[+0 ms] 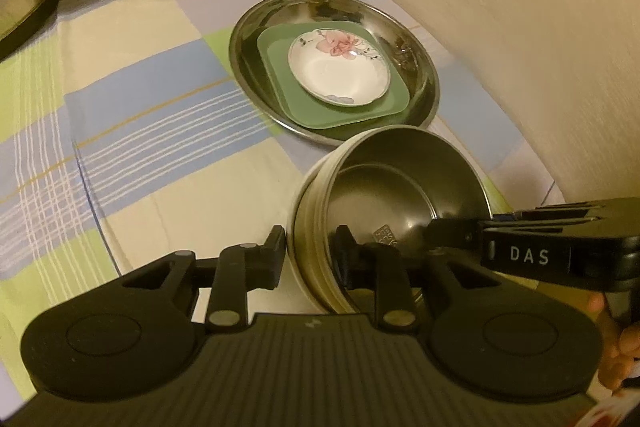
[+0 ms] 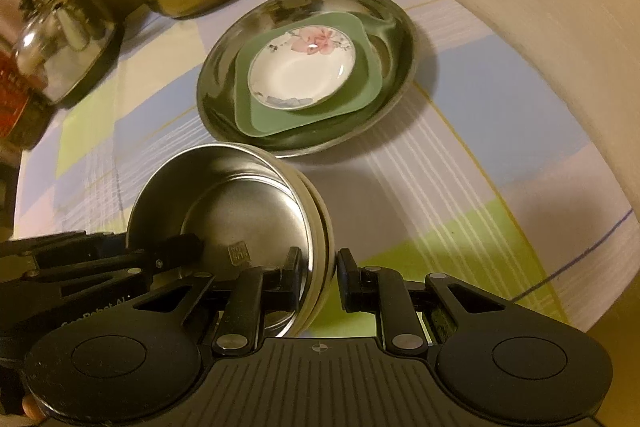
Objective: Organize plates and bowls
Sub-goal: 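Carry the bowl stack with the left gripper toward the steel basin, then lower the bowl stack onto the green plate in the basin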
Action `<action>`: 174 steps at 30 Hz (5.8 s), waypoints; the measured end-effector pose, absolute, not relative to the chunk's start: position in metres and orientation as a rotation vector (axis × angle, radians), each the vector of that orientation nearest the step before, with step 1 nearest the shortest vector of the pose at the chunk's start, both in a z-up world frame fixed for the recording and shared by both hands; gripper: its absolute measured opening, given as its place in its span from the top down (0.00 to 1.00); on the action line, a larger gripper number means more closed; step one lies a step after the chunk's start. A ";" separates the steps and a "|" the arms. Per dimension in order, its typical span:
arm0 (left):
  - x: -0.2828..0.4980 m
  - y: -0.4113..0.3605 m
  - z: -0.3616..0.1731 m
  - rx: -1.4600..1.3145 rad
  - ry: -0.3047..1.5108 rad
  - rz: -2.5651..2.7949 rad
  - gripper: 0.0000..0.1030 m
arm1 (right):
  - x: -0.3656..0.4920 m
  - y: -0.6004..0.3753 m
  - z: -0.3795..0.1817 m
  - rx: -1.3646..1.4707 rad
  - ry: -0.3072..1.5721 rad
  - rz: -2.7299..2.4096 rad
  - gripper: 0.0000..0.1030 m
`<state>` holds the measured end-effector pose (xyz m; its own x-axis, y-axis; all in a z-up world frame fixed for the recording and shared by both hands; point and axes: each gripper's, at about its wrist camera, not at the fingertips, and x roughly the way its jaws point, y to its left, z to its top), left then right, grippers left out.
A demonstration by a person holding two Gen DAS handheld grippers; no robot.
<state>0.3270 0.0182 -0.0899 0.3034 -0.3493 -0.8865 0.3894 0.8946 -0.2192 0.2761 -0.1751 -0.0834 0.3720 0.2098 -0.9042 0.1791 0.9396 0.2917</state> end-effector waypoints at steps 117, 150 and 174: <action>0.303 -0.040 -0.041 0.043 1.039 -0.451 0.78 | 0.265 -0.241 -0.040 0.367 1.058 0.054 0.86; 0.463 -0.025 -0.041 -0.007 1.113 -0.371 0.78 | 0.434 -0.242 -0.049 0.330 1.170 0.092 0.86; 0.488 -0.027 -0.070 -0.014 1.211 -0.353 0.78 | 0.462 -0.245 -0.086 0.369 1.285 0.093 0.86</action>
